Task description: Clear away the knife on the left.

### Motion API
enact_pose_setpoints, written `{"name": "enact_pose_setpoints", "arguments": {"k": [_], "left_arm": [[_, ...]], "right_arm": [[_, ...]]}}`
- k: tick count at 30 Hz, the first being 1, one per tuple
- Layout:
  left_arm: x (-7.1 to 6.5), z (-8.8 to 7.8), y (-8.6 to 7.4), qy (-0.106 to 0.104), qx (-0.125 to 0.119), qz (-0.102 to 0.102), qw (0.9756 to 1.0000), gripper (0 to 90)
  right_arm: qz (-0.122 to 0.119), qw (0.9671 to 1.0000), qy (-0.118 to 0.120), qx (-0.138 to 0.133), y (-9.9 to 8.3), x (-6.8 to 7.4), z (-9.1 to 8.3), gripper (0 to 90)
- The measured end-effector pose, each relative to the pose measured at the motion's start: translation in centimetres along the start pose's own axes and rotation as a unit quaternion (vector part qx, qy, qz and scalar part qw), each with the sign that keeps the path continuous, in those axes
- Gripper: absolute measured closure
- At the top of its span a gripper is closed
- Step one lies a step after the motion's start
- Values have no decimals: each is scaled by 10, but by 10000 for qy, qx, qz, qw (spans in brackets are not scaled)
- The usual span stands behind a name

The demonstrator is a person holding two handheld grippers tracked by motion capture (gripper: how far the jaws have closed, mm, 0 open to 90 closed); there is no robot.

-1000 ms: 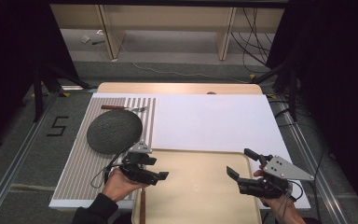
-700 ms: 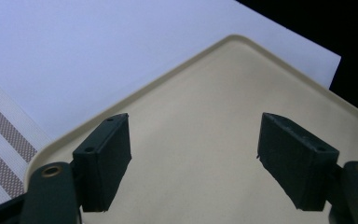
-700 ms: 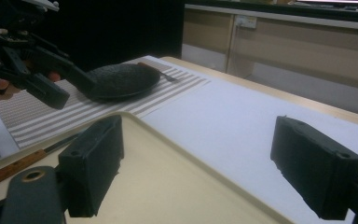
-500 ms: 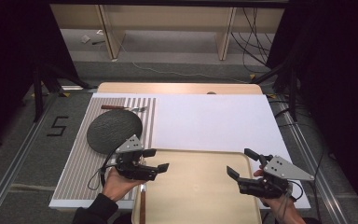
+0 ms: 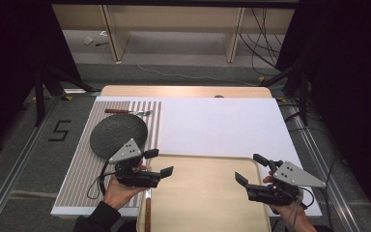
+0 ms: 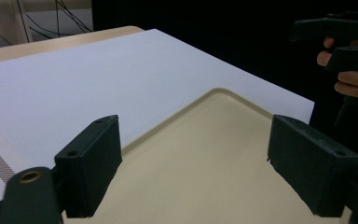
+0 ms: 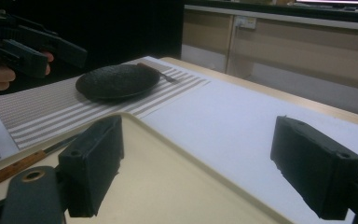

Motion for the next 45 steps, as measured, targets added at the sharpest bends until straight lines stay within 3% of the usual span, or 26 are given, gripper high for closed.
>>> {"name": "enact_pose_setpoints", "arguments": {"k": [6, 18, 25, 45], "left_arm": [[-1, -7, -2, 60, -159, 153, 9997, 170], [-2, -15, -8, 149, -128, 207, 9996, 166], [-4, -22, -9, 201, -237, 207, 9993, 165], [-5, -19, -13, 202, -89, 179, 9996, 166]], "right_arm": [[3, 10000, -7, -8, 0, 0, 0, 181], [8, 10000, -40, -22, 0, 2, -1, 181], [25, 10000, -75, -21, 0, 1, -2, 180], [3, 10000, -70, -15, 0, 1, -1, 180]]}}
Point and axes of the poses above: each handheld gripper's, and its own axes: z roughly forward along the jaws, y roughly out of its top, x roughly to its left, the point moved 2 cm from there along z, roughly forward along the jaws, and after that the axes turned 1 degree about -y, right-handed, at the moved point
